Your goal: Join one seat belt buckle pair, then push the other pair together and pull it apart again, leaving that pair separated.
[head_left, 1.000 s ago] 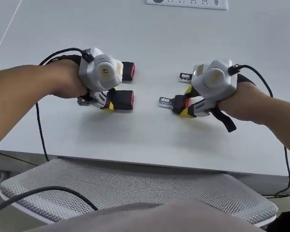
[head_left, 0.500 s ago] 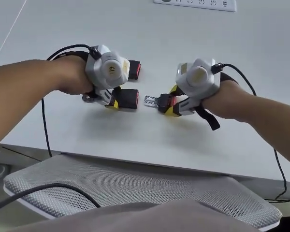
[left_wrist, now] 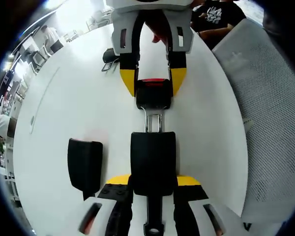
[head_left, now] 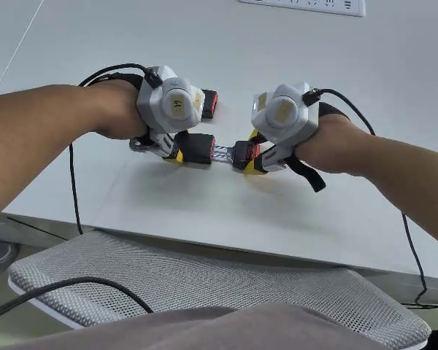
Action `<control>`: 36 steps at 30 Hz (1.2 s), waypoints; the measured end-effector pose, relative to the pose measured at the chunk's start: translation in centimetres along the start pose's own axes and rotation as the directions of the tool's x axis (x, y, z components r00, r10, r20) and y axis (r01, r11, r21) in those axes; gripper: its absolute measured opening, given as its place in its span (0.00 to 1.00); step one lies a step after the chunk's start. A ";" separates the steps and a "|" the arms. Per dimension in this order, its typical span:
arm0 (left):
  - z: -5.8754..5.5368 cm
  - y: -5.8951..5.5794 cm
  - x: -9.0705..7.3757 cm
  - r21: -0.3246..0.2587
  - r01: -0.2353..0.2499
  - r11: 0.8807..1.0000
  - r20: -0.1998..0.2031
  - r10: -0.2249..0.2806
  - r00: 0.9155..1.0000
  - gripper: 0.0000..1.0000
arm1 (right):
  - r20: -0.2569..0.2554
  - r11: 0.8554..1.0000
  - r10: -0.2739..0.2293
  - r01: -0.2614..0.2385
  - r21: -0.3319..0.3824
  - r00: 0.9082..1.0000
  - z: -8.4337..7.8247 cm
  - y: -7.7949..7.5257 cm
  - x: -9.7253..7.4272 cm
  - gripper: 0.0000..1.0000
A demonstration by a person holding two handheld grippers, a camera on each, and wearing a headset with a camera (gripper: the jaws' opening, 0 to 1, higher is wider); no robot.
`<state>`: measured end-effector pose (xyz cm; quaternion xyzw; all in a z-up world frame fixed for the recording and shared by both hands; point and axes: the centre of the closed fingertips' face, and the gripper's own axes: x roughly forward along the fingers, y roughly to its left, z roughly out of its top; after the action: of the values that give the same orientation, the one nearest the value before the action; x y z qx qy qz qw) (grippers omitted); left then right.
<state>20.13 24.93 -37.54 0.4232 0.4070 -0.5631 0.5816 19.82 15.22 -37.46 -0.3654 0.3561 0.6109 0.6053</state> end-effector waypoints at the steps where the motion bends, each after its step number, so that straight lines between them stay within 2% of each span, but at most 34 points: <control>1: 0.0 0.0 0.0 -0.001 0.000 1.000 -0.001 0.000 1.000 0.32 | 0.001 1.000 -0.006 0.006 -0.003 1.000 0.0 0.0 -0.1 0.33; 5: 0.0 0.1 0.1 -0.001 0.001 1.000 -0.004 -0.001 1.000 0.32 | 0.022 1.000 -0.024 0.024 0.001 0.999 0.3 -0.1 -0.2 0.33; 10: 0.0 0.1 0.1 -0.001 0.003 1.000 -0.002 -0.003 1.000 0.32 | 0.050 1.000 -0.022 0.021 0.014 0.998 1.0 0.0 0.1 0.33; 13: 0.0 0.1 0.1 0.016 0.003 1.000 0.000 -0.003 1.000 0.32 | 0.083 0.999 -0.021 0.019 0.031 0.996 1.5 0.3 0.1 0.33; 19: 0.1 0.0 0.0 0.044 0.005 0.999 0.012 -0.006 1.000 0.32 | 0.095 1.000 -0.016 0.013 0.028 0.995 1.5 0.4 0.1 0.32; 26: 0.1 -0.1 0.1 0.050 0.017 0.999 -0.014 -0.017 1.000 0.31 | 0.095 0.999 -0.021 0.018 0.031 0.995 2.2 0.4 0.5 0.31; 31: 0.0 -0.1 0.1 0.052 0.024 0.998 0.006 -0.024 1.000 0.31 | 0.099 0.999 -0.017 0.013 0.041 0.995 2.3 0.5 0.4 0.31; 33: 0.0 -0.1 0.1 0.036 0.022 0.999 0.005 -0.022 1.000 0.31 | 0.094 0.999 -0.015 0.011 0.042 0.995 2.4 0.5 0.4 0.31; 36: 0.0 -0.1 0.2 0.028 0.017 0.999 -0.004 -0.017 1.000 0.31 | 0.045 1.000 -0.026 0.026 0.002 0.999 2.4 0.6 0.4 0.31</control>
<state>20.08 24.83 -37.72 0.4291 0.4037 -0.5728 0.5700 19.15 17.51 -36.71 -0.3556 0.3380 0.6108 0.6215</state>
